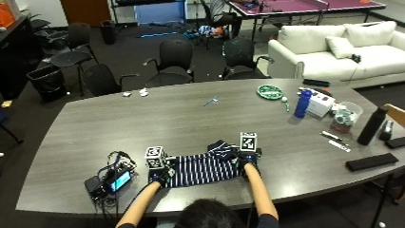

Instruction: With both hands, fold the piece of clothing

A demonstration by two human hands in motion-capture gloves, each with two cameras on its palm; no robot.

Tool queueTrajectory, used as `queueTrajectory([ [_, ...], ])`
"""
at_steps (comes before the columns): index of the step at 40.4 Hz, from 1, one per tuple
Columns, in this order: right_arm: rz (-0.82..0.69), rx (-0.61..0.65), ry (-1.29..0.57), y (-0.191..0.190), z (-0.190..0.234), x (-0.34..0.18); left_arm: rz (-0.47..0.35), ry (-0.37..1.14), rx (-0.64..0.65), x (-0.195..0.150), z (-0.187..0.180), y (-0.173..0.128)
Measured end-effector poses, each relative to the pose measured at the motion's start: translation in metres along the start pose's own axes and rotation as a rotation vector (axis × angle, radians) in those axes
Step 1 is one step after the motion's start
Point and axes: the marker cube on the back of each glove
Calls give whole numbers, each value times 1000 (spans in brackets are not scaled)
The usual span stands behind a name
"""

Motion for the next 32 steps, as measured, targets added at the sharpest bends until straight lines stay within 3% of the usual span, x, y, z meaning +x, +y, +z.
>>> queueTrajectory([
  [6, -7, 5, -66, -17, 17, -11, -73, -95, -39, -14, 22, -6],
  [12, 38, -2, -17, -16, 22, -20, -30, -54, 8, -11, 27, -14],
  [32, 28, 211, -154, -26, 11, -28, -107, -40, -77, -9, 30, -2],
])
